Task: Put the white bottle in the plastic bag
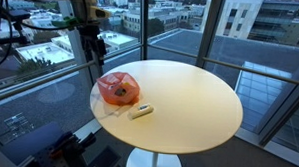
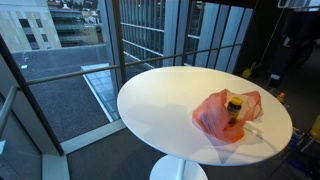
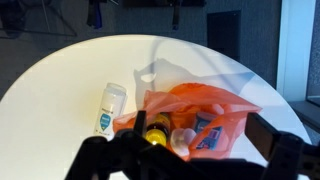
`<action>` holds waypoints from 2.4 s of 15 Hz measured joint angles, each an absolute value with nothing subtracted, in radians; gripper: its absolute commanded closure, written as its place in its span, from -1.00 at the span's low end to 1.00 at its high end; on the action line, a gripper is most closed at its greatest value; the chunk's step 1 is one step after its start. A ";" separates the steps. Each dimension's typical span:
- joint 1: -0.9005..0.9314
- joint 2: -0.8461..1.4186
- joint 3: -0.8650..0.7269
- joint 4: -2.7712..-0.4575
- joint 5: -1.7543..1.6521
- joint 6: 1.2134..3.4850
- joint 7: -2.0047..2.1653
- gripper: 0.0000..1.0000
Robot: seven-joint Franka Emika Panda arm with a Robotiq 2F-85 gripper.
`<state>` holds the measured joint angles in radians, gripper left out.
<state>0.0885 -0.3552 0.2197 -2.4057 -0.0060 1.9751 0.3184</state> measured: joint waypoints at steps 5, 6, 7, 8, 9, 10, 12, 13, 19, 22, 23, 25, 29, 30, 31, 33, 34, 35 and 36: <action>0.022 -0.333 0.184 -2.406 -0.041 2.059 0.394 -1.00; 0.010 -0.325 0.175 -2.406 -0.045 2.075 0.406 -1.00; -0.003 -0.314 0.165 -2.406 -0.046 2.091 0.414 -1.00; -0.016 -0.303 0.155 -2.406 -0.049 2.107 0.423 -1.00; -0.028 -0.290 0.144 -2.406 -0.052 2.124 0.434 -1.00; -0.040 -0.277 0.133 -2.406 -0.053 2.139 0.443 -1.00; -0.062 -0.250 0.112 -2.407 -0.059 2.171 0.459 -1.00; -0.072 -0.235 0.102 -2.407 -0.069 2.187 0.472 -1.00; -0.105 -0.133 0.042 -2.406 -0.089 2.233 0.523 -1.00; -0.105 -0.098 0.012 -2.404 -0.089 2.233 0.523 -1.00; -0.105 -0.097 0.006 -2.404 -0.089 2.233 0.523 -1.00; -0.105 -0.101 0.003 -2.402 -0.089 2.233 0.523 -1.00; -0.104 -0.103 0.003 -2.401 -0.089 2.233 0.523 -1.00; -0.104 -0.102 0.003 -2.402 -0.089 2.233 0.523 -1.00; -0.104 -0.100 0.001 -2.402 -0.089 2.233 0.523 -1.00; -0.105 -0.085 -0.006 -2.402 -0.089 2.256 0.535 -1.00; -0.105 -0.073 -0.011 -2.402 -0.090 2.275 0.547 -1.00; -0.105 -0.058 -0.016 -2.402 -0.096 2.298 0.562 -1.00; -0.105 -0.039 -0.021 -2.401 -0.105 2.320 0.574 -1.00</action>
